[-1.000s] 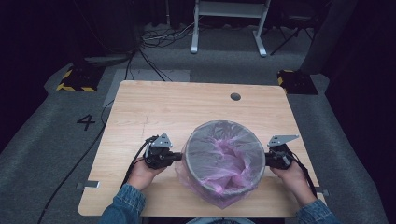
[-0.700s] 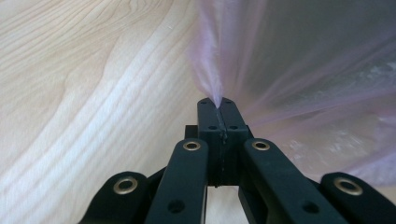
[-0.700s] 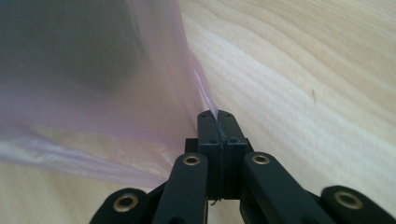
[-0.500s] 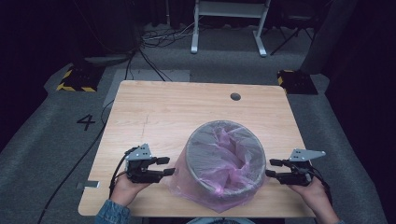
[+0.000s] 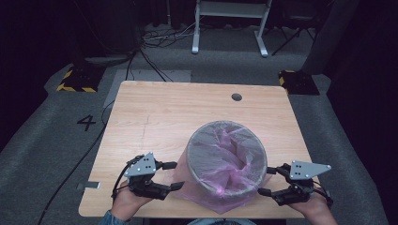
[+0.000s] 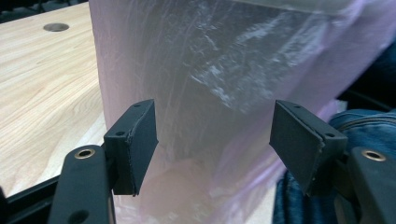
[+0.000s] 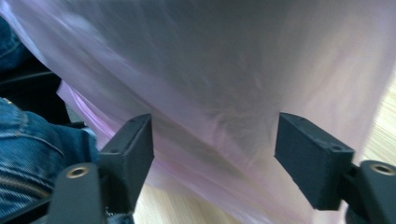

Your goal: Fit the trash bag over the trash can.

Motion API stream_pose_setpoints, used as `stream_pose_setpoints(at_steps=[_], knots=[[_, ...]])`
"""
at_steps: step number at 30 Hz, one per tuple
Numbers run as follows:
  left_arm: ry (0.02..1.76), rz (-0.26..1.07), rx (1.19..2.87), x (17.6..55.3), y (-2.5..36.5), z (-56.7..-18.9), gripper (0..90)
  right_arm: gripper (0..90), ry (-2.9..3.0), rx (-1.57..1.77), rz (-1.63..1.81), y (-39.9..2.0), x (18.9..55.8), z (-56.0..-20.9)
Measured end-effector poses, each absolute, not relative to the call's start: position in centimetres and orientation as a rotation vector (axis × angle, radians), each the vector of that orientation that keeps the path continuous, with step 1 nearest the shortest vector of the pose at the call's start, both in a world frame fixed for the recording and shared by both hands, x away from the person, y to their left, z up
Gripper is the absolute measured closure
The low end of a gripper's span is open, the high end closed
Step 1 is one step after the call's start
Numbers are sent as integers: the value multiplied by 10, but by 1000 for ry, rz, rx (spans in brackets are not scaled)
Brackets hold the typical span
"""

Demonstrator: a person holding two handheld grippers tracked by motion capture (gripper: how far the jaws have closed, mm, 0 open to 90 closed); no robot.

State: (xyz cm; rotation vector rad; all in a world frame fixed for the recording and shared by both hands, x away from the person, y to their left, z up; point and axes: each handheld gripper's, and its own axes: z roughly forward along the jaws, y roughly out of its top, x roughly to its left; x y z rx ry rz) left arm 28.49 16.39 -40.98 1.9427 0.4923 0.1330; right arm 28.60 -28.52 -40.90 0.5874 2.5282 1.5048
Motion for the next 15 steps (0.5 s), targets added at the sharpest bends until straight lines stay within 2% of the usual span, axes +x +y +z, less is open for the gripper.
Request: stream_pose_setpoints(at_steps=[2, 4, 5, 6, 8, 11, 12, 15], knots=[[489, 139, 1952, 287, 157, -409, 318, 358, 2533, 586, 1509, -279, 285, -407], [472, 134, 1954, 289, 152, -408, 349, 506, 2533, 581, 1498, -275, 285, -405], [461, 131, 1965, 290, 150, -408, 399, 616, 2535, 576, 1481, -275, 286, -404], [453, 124, 1977, 290, 148, -407, 488, 706, 2536, 575, 1475, -275, 286, -403], [433, 142, 1981, 290, 146, -406, 658, 819, 2524, 587, 1485, -277, 286, -402], [435, 210, 1983, 288, 145, -404, 865, 900, 2508, 603, 1491, -281, 287, -400], [442, 216, 1982, 288, 145, -404, 895, 900, 2501, 607, 1494, -282, 287, -400], [466, 244, 1995, 289, 145, -405, 899, 900, 2492, 627, 1499, -286, 289, -399]])
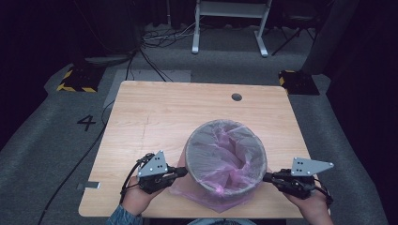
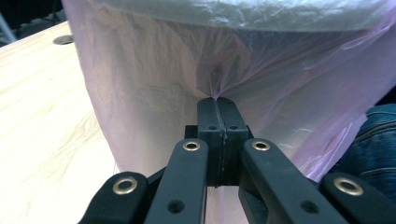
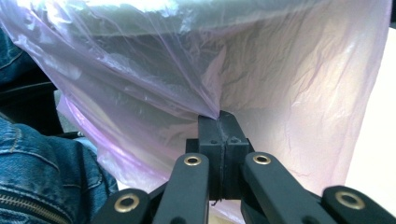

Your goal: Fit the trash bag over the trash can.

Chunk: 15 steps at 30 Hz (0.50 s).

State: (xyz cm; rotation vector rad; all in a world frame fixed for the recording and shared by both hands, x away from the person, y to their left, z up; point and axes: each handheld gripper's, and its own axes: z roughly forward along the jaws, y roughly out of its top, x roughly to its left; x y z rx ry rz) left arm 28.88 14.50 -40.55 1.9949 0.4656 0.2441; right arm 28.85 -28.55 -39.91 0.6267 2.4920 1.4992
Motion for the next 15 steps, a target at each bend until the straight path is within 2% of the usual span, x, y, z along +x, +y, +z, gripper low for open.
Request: stream_pose_setpoints(at_steps=[15], knots=[[702, 296, 2107, 307, 173, -446, 900, 900, 2533, 784, 1376, -301, 309, -439]])
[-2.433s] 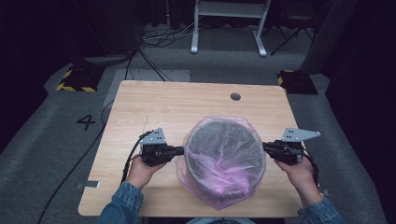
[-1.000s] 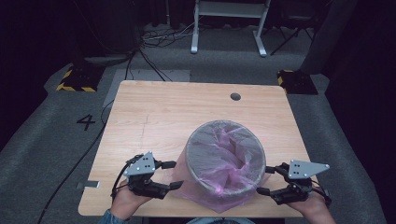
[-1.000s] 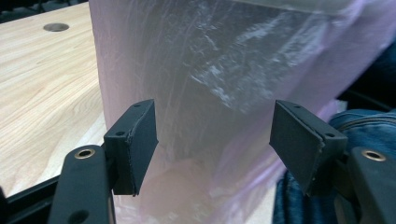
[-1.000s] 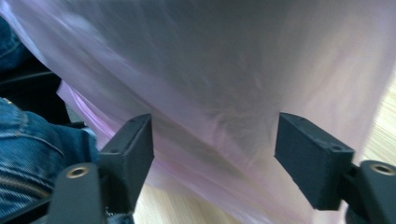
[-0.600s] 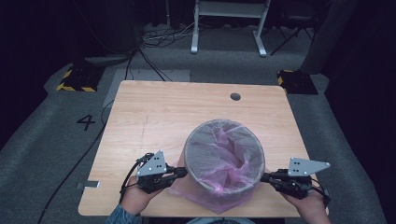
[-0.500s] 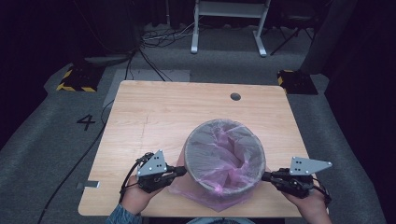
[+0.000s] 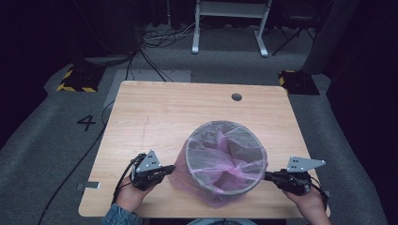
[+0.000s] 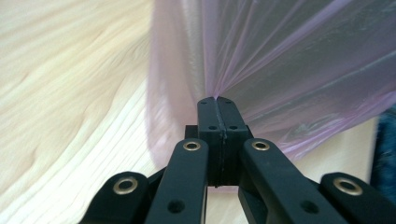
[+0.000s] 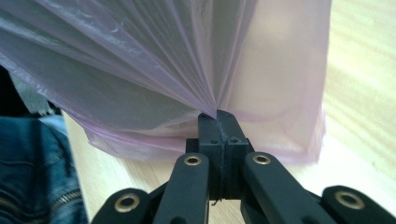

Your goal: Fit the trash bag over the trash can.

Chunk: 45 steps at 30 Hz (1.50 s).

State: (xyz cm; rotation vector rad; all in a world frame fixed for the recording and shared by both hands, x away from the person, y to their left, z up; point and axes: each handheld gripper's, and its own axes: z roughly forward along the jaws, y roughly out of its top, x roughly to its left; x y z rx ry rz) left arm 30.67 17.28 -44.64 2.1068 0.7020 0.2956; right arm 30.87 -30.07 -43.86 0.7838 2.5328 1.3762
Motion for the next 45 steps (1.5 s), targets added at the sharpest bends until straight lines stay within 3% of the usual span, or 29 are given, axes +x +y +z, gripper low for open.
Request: stream_pose_setpoints(at_steps=[6, 9, 11, 14, 17, 18, 21, 22, 25, 27, 35, 45], knots=[[780, 342, 2182, 315, 174, -460, 900, 900, 2591, 861, 1269, -303, 317, -462], [786, 286, 2144, 316, 180, -460, 889, 880, 2612, 903, 1249, -309, 318, -468], [712, 228, 2076, 312, 184, -455, 674, 600, 2588, 925, 1267, -312, 315, -465], [584, 169, 1994, 303, 183, -441, 442, 421, 2542, 842, 1402, -313, 305, -452], [499, 163, 1948, 296, 172, -426, 375, 437, 2484, 705, 1481, -305, 292, -434], [483, 160, 1950, 295, 168, -424, 370, 501, 2478, 677, 1499, -302, 289, -428], [452, 160, 1974, 296, 153, -418, 391, 725, 2477, 605, 1525, -291, 285, -415], [448, 155, 1987, 297, 151, -418, 447, 783, 2477, 596, 1517, -288, 285, -412], [453, 176, 2010, 299, 147, -418, 753, 889, 2502, 584, 1488, -279, 290, -410], [482, 219, 2038, 300, 146, -420, 889, 900, 2526, 595, 1453, -277, 295, -413], [627, 280, 2151, 319, 145, -447, 900, 900, 2583, 726, 1327, -285, 314, -447], [548, 200, 2210, 312, 136, -457, 897, 892, 2647, 781, 1302, -286, 315, -471]])
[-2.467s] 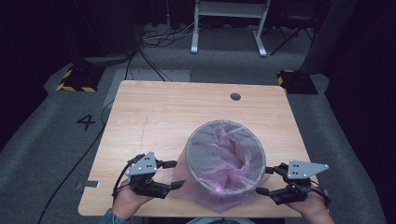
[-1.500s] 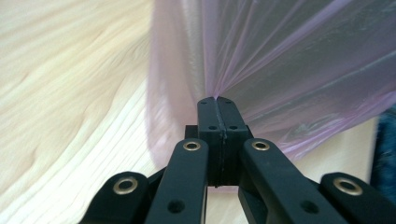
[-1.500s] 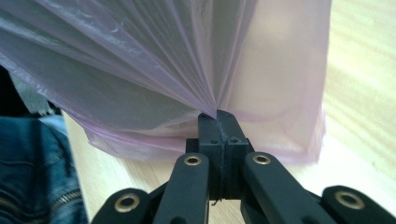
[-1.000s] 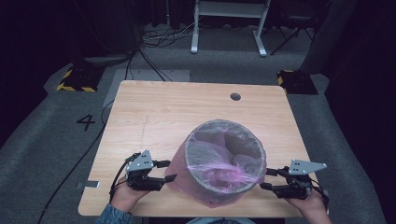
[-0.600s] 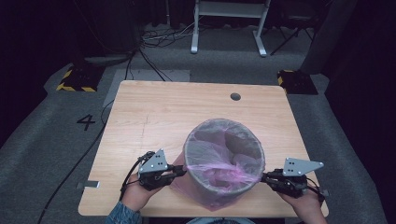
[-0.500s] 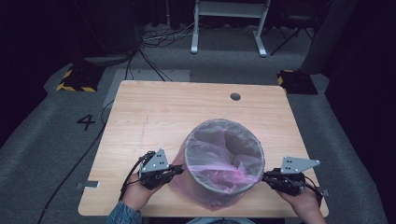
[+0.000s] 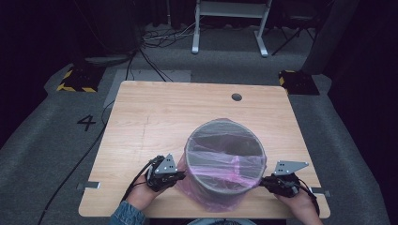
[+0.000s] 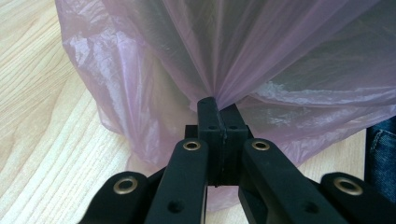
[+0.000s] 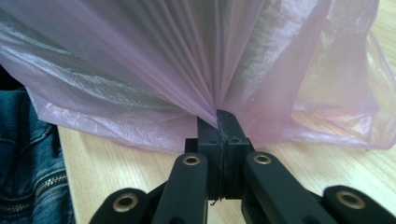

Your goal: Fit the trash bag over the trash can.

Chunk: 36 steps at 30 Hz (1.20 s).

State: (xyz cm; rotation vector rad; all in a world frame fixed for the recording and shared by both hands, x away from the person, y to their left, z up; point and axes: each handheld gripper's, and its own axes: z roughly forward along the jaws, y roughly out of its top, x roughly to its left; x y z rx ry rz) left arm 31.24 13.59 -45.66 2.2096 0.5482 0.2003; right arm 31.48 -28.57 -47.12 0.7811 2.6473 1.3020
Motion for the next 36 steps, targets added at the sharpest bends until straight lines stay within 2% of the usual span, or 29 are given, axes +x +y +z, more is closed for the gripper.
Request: stream_pose_setpoints(at_steps=[1, 3, 4, 5, 7, 10, 13, 18, 20, 21, 23, 36], knots=[[560, 213, 2200, 313, 138, -457, 867, 859, 2653, 782, 1295, -286, 315, -471], [583, 227, 2151, 313, 143, -457, 654, 639, 2645, 787, 1305, -286, 314, -470], [577, 211, 2125, 313, 147, -456, 603, 559, 2633, 777, 1336, -287, 313, -469], [575, 203, 2102, 312, 150, -453, 563, 522, 2627, 758, 1361, -289, 311, -466], [553, 221, 2045, 308, 158, -448, 527, 467, 2588, 713, 1415, -294, 306, -458], [562, 247, 2005, 305, 166, -442, 493, 461, 2537, 693, 1472, -303, 302, -447], [655, 354, 1986, 304, 176, -440, 439, 432, 2510, 702, 1496, -311, 304, -440], [827, 376, 1941, 308, 198, -446, 433, 337, 2472, 728, 1519, -315, 303, -426], [838, 375, 1945, 307, 203, -449, 430, 244, 2474, 789, 1480, -314, 300, -420], [846, 387, 1956, 306, 204, -451, 428, 232, 2475, 822, 1467, -314, 299, -417], [857, 423, 1989, 305, 207, -453, 428, 153, 2427, 807, 1466, -314, 296, -411], [1034, 510, 2060, 316, 230, -475, 422, 135, 2417, 889, 1451, -317, 282, -376]])
